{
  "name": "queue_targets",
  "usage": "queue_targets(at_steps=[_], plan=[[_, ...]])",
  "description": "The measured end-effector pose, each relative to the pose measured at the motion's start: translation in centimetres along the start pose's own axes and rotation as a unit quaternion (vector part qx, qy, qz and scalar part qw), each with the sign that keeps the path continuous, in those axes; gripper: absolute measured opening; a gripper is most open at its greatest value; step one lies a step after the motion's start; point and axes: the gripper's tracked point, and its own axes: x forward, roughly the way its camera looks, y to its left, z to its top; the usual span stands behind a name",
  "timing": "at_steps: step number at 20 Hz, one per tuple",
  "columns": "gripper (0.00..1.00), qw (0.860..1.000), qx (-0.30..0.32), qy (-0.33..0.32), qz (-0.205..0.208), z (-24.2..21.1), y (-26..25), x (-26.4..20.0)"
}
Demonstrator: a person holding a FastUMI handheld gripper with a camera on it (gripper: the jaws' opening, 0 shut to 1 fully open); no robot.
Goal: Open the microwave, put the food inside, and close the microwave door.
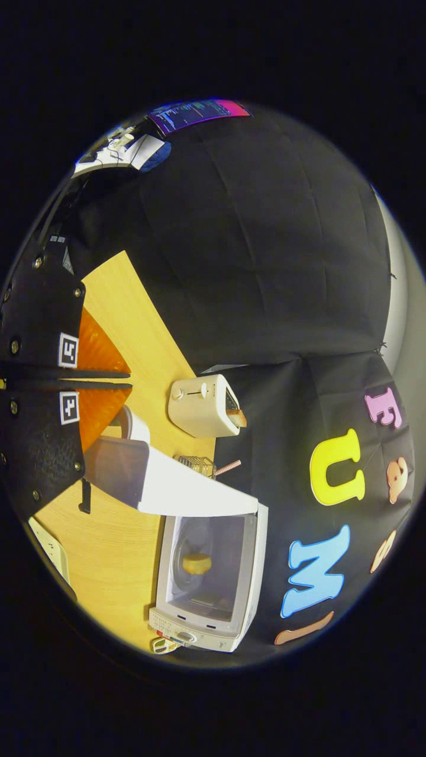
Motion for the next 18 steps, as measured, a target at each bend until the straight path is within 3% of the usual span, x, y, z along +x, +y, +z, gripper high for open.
queue_targets(at_steps=[6,18], plan=[[0.01,1.0,-0.006,0.005,-0.015,-0.7,-4.0,-3.2],[0.01,0.992,0.036,0.003,-0.118,-0.3,-19.1,-6.9]])
